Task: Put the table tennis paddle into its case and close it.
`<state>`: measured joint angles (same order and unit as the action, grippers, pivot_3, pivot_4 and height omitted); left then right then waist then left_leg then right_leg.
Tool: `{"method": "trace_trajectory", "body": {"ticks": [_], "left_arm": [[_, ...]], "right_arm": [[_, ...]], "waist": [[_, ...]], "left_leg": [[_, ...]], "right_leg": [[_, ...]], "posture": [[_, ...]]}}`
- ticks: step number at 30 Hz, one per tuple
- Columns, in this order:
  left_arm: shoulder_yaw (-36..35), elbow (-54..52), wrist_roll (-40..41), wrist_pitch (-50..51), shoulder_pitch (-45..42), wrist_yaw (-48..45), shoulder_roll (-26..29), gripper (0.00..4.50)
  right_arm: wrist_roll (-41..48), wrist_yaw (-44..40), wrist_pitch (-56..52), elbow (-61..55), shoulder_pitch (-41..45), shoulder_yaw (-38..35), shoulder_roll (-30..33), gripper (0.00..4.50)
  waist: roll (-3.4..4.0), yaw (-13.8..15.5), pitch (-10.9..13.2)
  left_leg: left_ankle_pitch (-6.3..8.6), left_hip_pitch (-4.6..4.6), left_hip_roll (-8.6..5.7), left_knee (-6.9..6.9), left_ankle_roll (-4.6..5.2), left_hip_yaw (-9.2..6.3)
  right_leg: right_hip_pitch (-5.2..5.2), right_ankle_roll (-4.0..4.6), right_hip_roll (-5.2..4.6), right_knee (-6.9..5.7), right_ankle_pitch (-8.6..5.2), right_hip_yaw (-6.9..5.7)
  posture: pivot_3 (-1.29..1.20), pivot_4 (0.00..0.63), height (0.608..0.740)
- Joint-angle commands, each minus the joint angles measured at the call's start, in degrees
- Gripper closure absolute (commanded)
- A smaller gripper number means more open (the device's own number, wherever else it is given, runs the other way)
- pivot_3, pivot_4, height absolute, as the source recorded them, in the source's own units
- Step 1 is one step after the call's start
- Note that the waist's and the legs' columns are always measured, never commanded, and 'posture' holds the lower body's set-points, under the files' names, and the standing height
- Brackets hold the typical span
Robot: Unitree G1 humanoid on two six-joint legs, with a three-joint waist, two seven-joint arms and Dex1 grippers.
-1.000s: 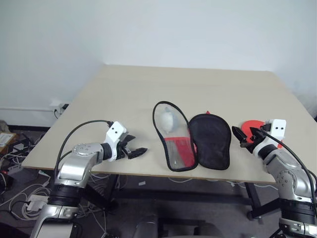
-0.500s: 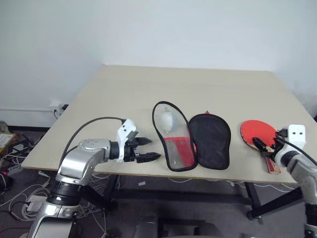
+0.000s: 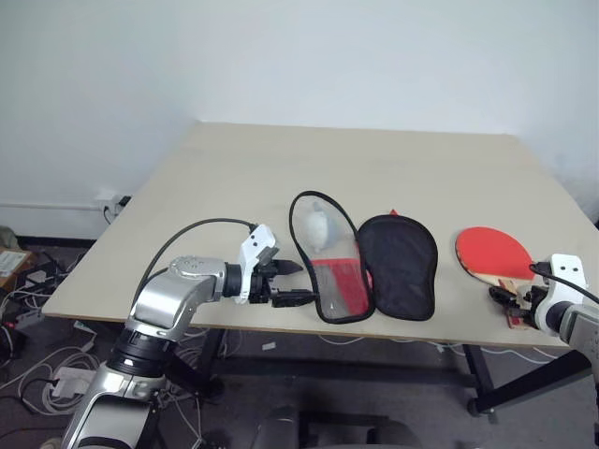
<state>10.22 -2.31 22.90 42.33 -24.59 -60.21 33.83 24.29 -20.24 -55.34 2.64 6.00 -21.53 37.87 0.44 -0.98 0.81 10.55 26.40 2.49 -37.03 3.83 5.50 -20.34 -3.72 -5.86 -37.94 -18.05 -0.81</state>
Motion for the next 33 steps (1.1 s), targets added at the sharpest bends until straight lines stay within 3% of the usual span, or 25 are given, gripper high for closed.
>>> {"method": "trace_trajectory", "body": {"ticks": [1,4,6,15,19,23,26,29,33], "left_arm": [[-0.2,-0.4,0.2,-0.9,-2.4,-0.8,0.3,0.00],[0.2,0.4,-0.4,-1.5,-3.0,-1.0,0.3,0.00],[0.3,0.7,-0.6,-1.7,-3.3,-1.1,0.3,0.00],[0.2,1.4,-0.7,-2.0,-3.9,-1.7,0.4,0.00],[0.3,2.0,-0.8,-2.1,-3.9,-1.7,0.4,0.00],[0.6,2.8,-0.9,-2.0,-4.4,-2.0,0.1,0.00],[1.1,4.3,-1.2,-2.4,-5.3,-2.0,-0.6,0.00],[1.5,4.9,-1.7,-2.8,-5.8,-2.3,-1.1,0.00],[2.1,5.3,-2.1,-3.3,-6.2,-2.8,-1.5,0.00]], "right_arm": [[-0.3,0.2,-0.3,1.4,1.5,-0.9,0.0,0.02],[-1.9,1.3,0.9,4.2,2.4,0.4,-0.8,0.02],[-2.8,2.3,2.1,5.9,3.3,0.6,-1.7,0.40],[-4.7,3.2,5.2,5.8,5.3,1.7,-4.0,3.32],[-2.1,2.8,2.4,-0.2,6.3,-0.8,-3.8,3.38],[1.4,3.8,-4.4,-8.6,8.9,-3.0,-3.8,3.38],[4.2,5.4,-9.9,-14.6,11.8,-2.9,-5.8,3.38],[6.2,8.5,-15.4,-17.8,15.7,-3.1,-10.6,3.38],[6.7,15.9,-21.9,-19.6,21.2,-5.1,-22.5,3.38]], "waist": [[-0.02,0.0,0.0],[-0.10,-0.1,0.0],[-0.24,-0.1,-0.1],[-0.77,-0.5,-0.3],[-0.74,-0.4,-0.2],[-0.08,-0.4,0.0],[-0.01,-0.4,0.0],[-0.02,-0.4,0.0],[-0.03,-0.1,0.0]], "left_leg": [[0.00,-0.01,0.00,0.00,0.00,-0.01],[0.00,-0.03,0.01,-0.02,0.00,-0.01],[0.01,-0.03,0.01,-0.05,0.01,-0.01],[0.03,-0.07,0.11,-0.13,0.02,-0.06],[0.14,-0.06,0.11,-0.20,0.19,-0.08],[0.09,-0.02,0.10,-0.15,0.15,-0.07],[0.05,-0.02,0.09,-0.08,0.09,-0.07],[0.06,-0.03,0.10,-0.04,0.11,-0.06],[0.06,-0.01,0.09,-0.04,0.11,-0.04]], "right_leg": [[0.01,0.00,0.00,0.00,0.00,0.01],[0.04,0.00,0.01,0.00,0.00,-0.01],[0.06,0.00,0.01,0.01,0.00,-0.01],[0.08,0.06,0.02,0.05,0.04,0.01],[0.08,0.08,-0.03,0.07,0.06,0.05],[-0.02,0.08,-0.04,0.03,0.06,0.12],[-0.05,0.08,-0.01,-0.03,0.06,0.14],[-0.06,0.08,0.02,-0.03,0.06,0.14],[-0.08,0.08,0.01,-0.04,0.06,0.09]], "posture": [[0.00,0.000,0.715],[0.00,0.000,0.715],[0.00,0.000,0.715],[0.00,0.000,0.715],[0.00,0.000,0.715],[0.00,0.000,0.715],[0.00,0.000,0.715],[0.00,0.000,0.715],[0.00,0.000,0.715]]}}
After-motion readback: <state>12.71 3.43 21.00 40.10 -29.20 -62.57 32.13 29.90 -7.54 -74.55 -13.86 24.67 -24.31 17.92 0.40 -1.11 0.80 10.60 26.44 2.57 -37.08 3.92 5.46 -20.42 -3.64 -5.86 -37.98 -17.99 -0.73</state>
